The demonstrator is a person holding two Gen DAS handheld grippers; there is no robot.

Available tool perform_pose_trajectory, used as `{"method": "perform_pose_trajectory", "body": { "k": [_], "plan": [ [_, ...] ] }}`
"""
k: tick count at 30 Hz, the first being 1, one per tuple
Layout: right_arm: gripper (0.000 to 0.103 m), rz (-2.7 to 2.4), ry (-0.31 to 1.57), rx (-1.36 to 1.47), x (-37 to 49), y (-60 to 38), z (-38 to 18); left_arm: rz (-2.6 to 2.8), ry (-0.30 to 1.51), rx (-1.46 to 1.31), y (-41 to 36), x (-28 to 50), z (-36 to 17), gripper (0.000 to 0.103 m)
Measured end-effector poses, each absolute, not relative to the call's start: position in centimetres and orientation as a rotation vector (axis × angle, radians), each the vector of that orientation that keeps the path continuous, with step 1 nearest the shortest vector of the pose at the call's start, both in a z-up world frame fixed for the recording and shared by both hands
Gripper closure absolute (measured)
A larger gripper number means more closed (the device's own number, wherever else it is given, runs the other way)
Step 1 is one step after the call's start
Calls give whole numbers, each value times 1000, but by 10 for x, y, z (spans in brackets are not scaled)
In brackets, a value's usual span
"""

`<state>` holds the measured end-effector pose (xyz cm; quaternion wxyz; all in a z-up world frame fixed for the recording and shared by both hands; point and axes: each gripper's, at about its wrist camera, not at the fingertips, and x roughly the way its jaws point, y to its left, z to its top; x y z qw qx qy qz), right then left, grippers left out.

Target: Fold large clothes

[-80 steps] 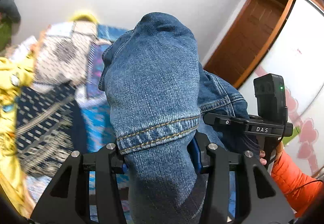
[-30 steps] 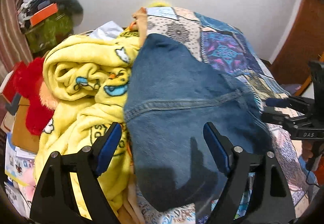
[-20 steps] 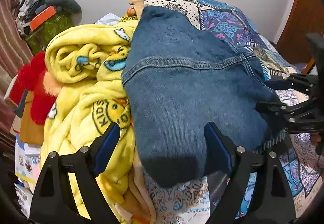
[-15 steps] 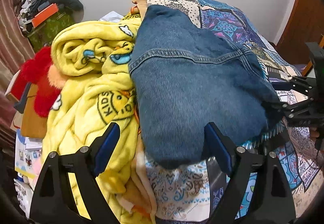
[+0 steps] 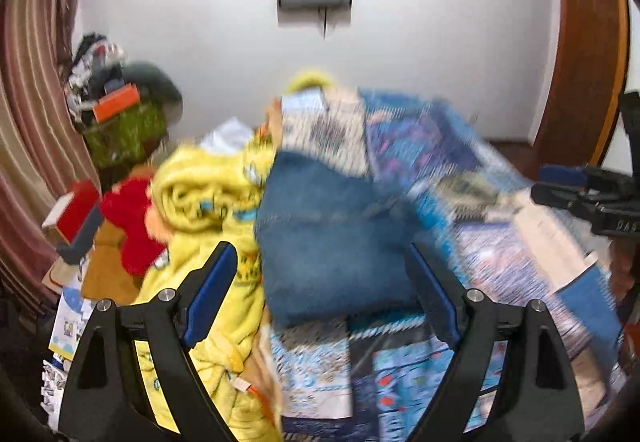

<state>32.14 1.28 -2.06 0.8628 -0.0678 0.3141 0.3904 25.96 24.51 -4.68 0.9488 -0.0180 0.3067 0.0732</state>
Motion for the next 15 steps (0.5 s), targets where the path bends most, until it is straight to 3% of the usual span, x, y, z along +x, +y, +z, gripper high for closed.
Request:
{"method": "perform_pose_trajectory", "body": {
  "k": [7,15],
  "plan": [
    [41,851,390,-78,238,-19,50,154,355,-2,191,180,33,17],
    [38,840,207,-29,163,-45,73,229,157,26,138,101,53,17]
  ]
}}
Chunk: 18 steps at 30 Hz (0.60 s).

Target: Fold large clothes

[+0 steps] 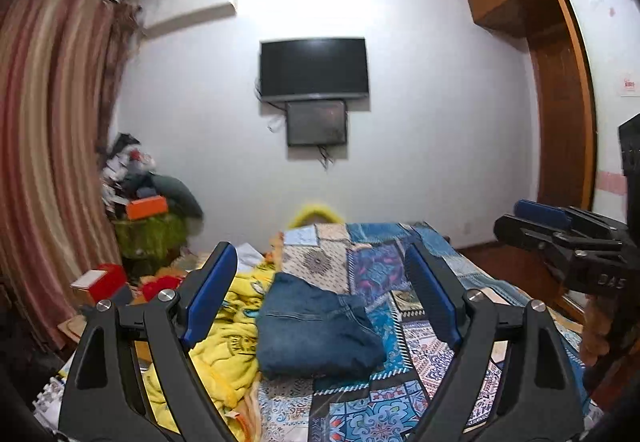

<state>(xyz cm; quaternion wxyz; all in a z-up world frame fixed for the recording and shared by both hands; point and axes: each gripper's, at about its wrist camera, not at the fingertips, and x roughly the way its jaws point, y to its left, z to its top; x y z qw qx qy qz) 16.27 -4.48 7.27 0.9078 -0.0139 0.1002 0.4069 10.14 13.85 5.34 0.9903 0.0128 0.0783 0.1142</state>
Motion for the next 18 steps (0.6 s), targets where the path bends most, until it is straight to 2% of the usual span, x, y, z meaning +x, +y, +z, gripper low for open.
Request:
{"method": "perform_pose_trajectory", "body": {
  "k": [5,10,13,18],
  "plan": [
    [26,798,180,-11,145,-49,69,266,127,-7,126,73,49,15],
    [13,771,215,12,141,-52,64,287,105,-30,120,56,46,6],
    [0,742,199,-9,138,-52,63,301,92,-26,116,49,45,3],
    [0,717,164,-35,130,-53,65,314,80,-17,111,44,45,1]
  ]
}}
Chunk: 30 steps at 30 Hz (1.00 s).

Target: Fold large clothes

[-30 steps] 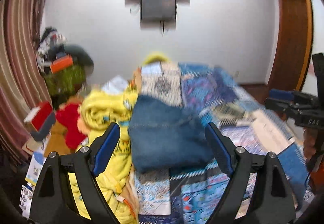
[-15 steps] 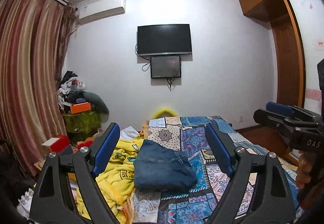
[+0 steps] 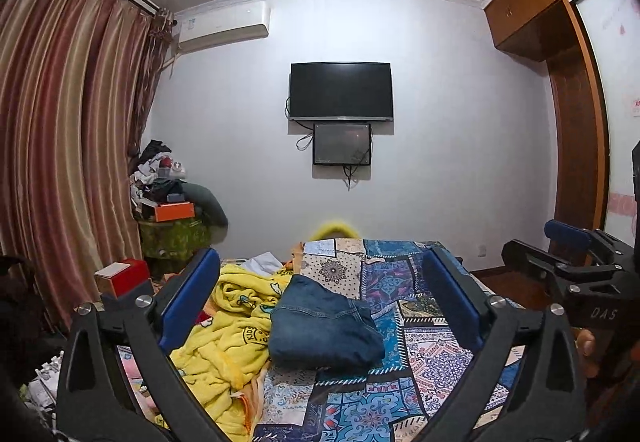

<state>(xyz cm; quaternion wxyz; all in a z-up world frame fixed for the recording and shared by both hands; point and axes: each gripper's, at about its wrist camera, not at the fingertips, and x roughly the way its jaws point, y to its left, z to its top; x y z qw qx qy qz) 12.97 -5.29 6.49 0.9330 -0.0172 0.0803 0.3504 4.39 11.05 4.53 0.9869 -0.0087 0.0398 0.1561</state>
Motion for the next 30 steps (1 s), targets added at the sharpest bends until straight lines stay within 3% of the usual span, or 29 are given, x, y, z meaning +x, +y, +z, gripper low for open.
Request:
{"method": "perform_pose_trajectory", "body": {
  "k": [30],
  "plan": [
    [0,734,193,-42,123,-54,58,293,106,-44,118,47,35,1]
  ]
}}
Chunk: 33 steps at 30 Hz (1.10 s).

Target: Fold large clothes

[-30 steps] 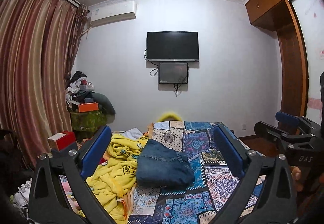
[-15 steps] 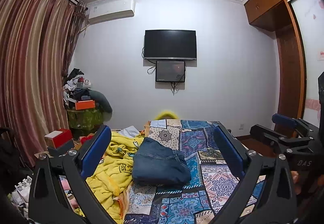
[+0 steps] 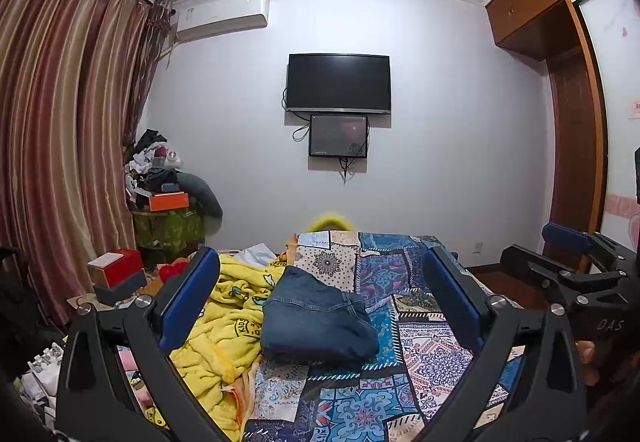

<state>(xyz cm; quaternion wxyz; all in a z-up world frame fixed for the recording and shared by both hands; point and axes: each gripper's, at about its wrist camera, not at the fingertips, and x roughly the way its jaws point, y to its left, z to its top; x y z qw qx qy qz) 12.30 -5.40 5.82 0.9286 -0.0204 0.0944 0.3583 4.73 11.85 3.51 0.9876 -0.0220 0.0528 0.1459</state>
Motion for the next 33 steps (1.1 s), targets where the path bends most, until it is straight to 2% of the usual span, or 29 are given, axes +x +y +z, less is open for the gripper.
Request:
{"method": "perform_pose_trajectory", "body": {
  "k": [33],
  "plan": [
    [0,731,197,-9,123,-58,59,244,132,-64,118,56,32,1]
  ]
}}
